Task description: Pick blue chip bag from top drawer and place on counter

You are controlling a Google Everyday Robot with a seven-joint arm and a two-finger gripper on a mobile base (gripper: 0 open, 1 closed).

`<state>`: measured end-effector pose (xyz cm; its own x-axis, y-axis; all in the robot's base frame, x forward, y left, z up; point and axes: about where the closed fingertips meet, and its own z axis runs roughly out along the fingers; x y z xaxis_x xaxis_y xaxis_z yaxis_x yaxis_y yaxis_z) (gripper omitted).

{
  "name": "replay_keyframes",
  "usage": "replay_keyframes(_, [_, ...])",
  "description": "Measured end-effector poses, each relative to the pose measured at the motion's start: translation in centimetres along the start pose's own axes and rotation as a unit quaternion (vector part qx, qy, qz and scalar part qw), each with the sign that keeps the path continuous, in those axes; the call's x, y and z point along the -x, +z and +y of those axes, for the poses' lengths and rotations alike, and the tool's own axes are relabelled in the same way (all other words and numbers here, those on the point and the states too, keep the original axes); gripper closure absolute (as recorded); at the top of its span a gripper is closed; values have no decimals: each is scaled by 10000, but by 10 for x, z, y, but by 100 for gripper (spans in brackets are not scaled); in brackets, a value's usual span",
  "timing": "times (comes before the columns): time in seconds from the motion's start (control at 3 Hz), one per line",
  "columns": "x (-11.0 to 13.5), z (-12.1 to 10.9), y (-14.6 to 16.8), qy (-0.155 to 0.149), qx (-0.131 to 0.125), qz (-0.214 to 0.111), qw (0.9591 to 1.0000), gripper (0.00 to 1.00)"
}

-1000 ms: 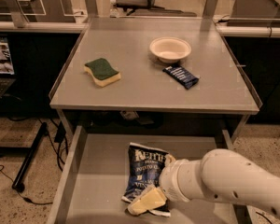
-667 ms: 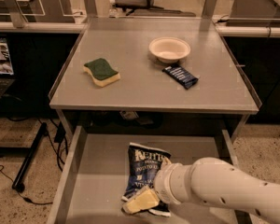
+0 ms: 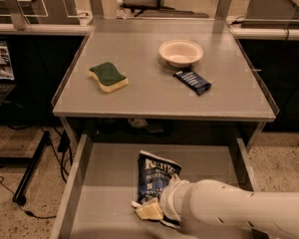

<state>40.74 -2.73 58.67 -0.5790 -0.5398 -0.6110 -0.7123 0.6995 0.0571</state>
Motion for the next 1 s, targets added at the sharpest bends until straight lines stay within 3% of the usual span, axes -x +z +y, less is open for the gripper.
replay_keyframes(0.33, [2,1,0,-28,2,12,10000,50])
replay_keyframes(0.67, [7,1,-6,-28,2,13,10000,81])
replay_keyframes(1.0, [7,1,-6,-29,2,13,10000,100])
